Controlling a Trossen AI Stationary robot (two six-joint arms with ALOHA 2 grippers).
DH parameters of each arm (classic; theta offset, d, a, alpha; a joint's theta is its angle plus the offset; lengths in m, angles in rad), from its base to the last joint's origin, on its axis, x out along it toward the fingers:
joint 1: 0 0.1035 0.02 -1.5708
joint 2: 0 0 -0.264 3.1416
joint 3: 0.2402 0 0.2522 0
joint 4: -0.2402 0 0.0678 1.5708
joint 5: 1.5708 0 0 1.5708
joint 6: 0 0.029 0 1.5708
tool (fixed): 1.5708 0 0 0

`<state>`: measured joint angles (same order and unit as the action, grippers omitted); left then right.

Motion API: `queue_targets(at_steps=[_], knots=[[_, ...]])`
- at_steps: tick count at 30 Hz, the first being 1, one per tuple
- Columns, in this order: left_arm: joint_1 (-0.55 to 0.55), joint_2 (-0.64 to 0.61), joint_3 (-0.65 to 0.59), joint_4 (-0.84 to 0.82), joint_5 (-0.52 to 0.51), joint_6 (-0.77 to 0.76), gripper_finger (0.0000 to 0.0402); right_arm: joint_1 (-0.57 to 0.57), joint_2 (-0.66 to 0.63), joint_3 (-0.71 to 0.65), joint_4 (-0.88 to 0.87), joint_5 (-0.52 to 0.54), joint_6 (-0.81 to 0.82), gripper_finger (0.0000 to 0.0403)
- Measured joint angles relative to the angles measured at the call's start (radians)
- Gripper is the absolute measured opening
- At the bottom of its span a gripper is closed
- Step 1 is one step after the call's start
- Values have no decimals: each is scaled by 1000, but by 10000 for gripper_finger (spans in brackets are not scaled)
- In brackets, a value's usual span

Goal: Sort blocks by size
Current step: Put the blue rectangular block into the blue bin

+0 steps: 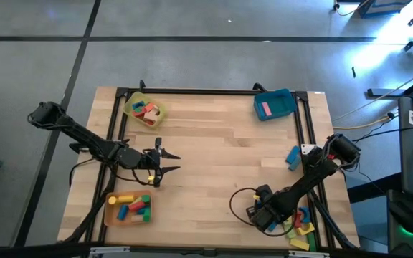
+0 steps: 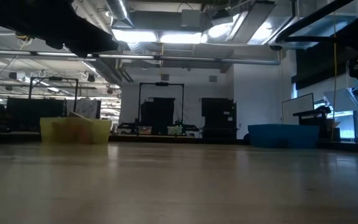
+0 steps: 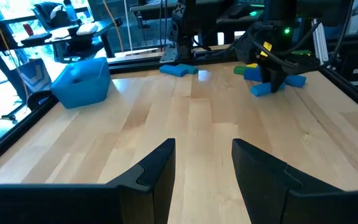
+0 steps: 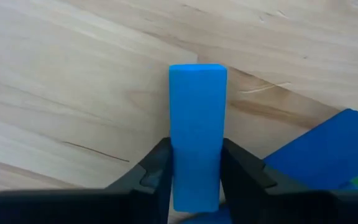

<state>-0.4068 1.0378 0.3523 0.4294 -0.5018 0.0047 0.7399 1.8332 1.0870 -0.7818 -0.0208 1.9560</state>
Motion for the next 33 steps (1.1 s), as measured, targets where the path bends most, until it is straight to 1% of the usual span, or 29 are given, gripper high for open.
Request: queue_targets(at_steps=[6, 11, 14, 17, 20, 23, 26, 30, 33], knots=[[0, 0, 0, 0, 0, -2, 143, 0, 1, 0, 1, 1, 0, 132], [0, 0, 0, 0, 0, -1, 143, 0, 1, 0, -2, 17, -1, 109], [0, 0, 0, 0, 0, -1, 143, 0, 4, 16, -22, 23, -8, 109], [0, 0, 0, 1, 0, -1, 143, -3, 7, 43, -70, 64, -28, 110], [0, 0, 0, 2, 0, 2, 143, -16, -6, 68, -66, 71, -33, 118], [0, 0, 0, 2, 0, 2, 143, -38, -21, 93, -80, 79, -84, 119], [0, 0, 0, 1, 0, 2, 143, -71, -35, 104, -81, 115, -158, 114], [0, 0, 0, 0, 0, 2, 143, -132, -56, 105, -96, 165, -266, 116], [0, 0, 0, -3, 0, 2, 143, -188, -80, 105, -142, 192, -351, 118]])
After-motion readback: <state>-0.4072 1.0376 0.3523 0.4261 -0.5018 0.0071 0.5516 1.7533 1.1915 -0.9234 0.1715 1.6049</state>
